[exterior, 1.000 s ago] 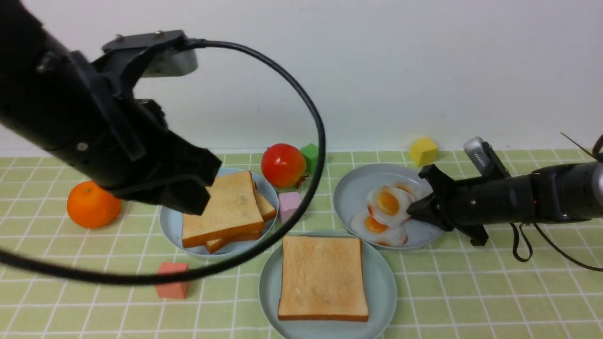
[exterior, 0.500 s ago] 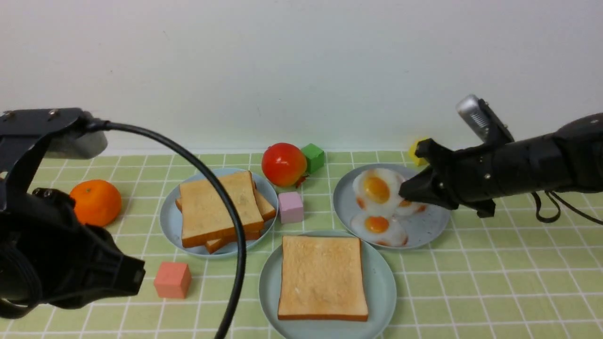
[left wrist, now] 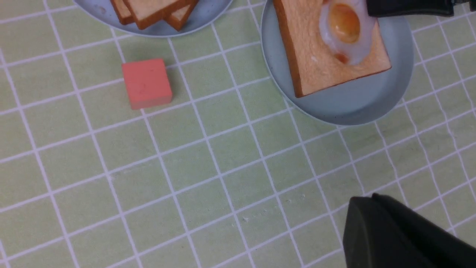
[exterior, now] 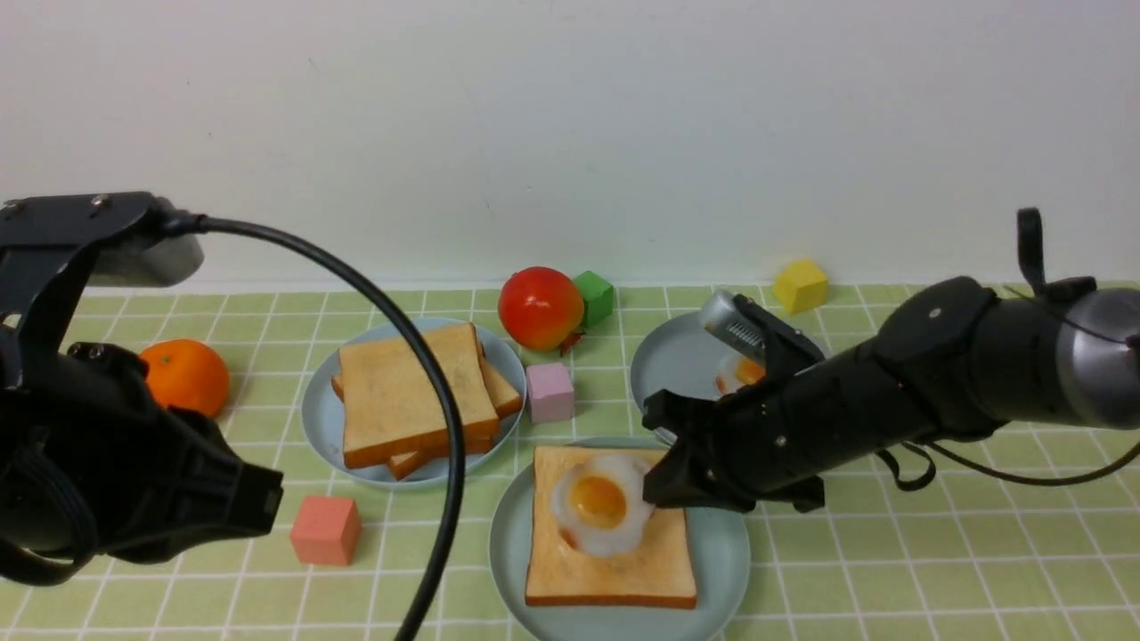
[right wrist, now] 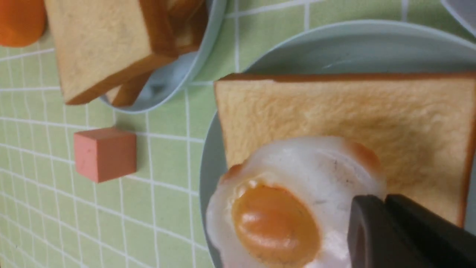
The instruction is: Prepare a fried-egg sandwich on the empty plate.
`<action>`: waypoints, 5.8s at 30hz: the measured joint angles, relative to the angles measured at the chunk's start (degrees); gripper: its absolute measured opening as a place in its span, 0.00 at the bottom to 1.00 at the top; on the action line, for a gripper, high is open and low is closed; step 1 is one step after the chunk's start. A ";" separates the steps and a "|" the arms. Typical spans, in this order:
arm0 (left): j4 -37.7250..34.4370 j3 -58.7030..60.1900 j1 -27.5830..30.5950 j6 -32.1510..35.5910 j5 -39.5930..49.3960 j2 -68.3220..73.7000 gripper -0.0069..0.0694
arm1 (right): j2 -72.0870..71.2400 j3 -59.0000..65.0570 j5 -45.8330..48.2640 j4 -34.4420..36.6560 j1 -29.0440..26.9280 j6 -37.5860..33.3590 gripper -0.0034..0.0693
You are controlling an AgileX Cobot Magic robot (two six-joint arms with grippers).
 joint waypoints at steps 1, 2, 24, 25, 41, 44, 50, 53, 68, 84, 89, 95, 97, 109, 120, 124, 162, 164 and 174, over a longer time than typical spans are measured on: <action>0.00 0.00 0.00 0.00 -0.14 0.00 0.08 | 0.20 0.00 -0.41 0.24 0.00 0.00 0.22; 0.00 0.00 0.00 0.00 -0.33 0.00 0.08 | 0.20 0.00 -0.78 0.35 0.00 0.00 0.27; -9.64 -0.38 14.93 -1.15 -11.08 21.35 0.07 | -34.94 -13.33 26.77 -44.72 0.42 11.68 0.62; -14.12 -0.95 17.12 2.14 -10.57 23.42 0.07 | -38.06 -12.76 25.88 -45.43 0.99 11.88 0.57; -32.32 -9.05 23.32 14.41 -19.59 43.88 0.40 | -56.29 2.37 12.42 -32.96 8.47 -7.20 0.03; -35.56 -9.79 23.32 18.03 -20.61 47.18 0.46 | -56.29 2.37 12.37 -30.81 8.47 -7.50 0.03; -43.70 -9.79 23.32 25.43 -20.54 51.56 0.45 | -56.29 2.37 12.37 -30.29 8.47 -7.63 0.04; -46.80 -9.79 23.32 28.69 -20.54 52.89 0.41 | -56.29 2.37 12.33 -30.29 8.47 -7.63 0.04; -43.58 -9.62 23.32 28.92 -17.45 49.67 0.14 | -56.29 2.37 12.22 -29.63 8.47 -7.63 0.05; -46.57 -0.96 0.94 28.17 -24.66 40.43 0.14 | -56.29 2.57 13.24 -29.10 8.47 -7.63 0.07; -47.44 -0.96 -1.73 28.10 -28.21 44.35 0.14 | -56.29 2.96 13.70 -29.10 8.47 -7.63 0.08; -48.23 -0.89 -1.73 28.10 -29.97 45.53 0.18 | -56.29 2.96 13.91 -29.11 8.47 -7.63 0.09; -48.23 -0.89 -1.73 28.10 -29.82 45.53 0.21 | -56.29 2.96 13.96 -29.11 8.47 -7.63 0.09; -40.69 -0.89 -1.73 26.84 -26.00 44.75 0.62 | -56.63 2.98 15.61 -35.74 8.47 -6.51 0.13; -20.02 -0.89 -1.73 8.13 -19.83 30.86 0.65 | -68.64 10.34 14.68 -38.33 8.47 0.44 0.15; -7.04 -0.87 -1.73 -5.45 -11.75 19.90 0.58 | -77.39 21.31 8.48 -40.77 8.59 6.66 0.16; -0.73 15.44 -1.73 -19.33 -0.14 -37.85 0.07 | -99.11 46.32 -7.33 -54.20 8.65 16.20 0.21; 6.46 17.86 -1.73 -18.75 -6.54 -41.24 0.07 | -99.11 46.38 -7.33 -54.20 8.65 16.20 0.21; 18.55 46.49 12.81 -20.58 -31.35 -57.37 0.07 | -99.11 46.38 -7.33 -54.31 8.65 16.20 0.22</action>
